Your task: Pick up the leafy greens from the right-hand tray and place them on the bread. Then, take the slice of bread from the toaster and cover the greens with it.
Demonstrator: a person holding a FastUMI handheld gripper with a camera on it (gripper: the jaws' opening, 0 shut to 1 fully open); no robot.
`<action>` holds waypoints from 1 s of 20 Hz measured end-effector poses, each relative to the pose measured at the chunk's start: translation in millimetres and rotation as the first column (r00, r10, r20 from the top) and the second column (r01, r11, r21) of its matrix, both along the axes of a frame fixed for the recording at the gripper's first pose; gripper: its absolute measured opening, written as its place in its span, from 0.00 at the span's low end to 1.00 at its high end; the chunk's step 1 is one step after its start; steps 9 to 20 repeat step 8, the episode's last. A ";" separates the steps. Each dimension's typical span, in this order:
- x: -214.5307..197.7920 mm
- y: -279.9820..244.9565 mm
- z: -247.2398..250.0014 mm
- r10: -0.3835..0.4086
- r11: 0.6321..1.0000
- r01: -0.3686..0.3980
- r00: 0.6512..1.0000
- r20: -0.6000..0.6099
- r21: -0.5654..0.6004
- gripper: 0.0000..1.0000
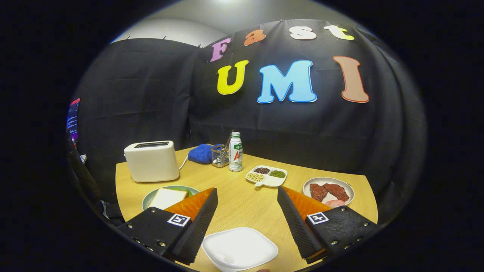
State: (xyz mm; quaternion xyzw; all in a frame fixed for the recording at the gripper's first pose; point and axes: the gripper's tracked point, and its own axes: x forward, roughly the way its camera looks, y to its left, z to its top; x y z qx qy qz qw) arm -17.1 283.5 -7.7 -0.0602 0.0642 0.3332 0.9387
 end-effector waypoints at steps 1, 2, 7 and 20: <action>1.0 -5.0 2.0 -0.013 1.000 0.013 1.000 0.005 0.010 0.97; 6.0 -7.2 1.2 -0.030 0.999 0.030 1.000 0.006 0.018 0.97; 14.2 -31.0 16.0 -0.092 0.989 0.090 0.996 0.012 0.119 0.97; 17.7 -39.4 18.4 -0.110 0.985 0.107 0.994 0.019 0.132 0.97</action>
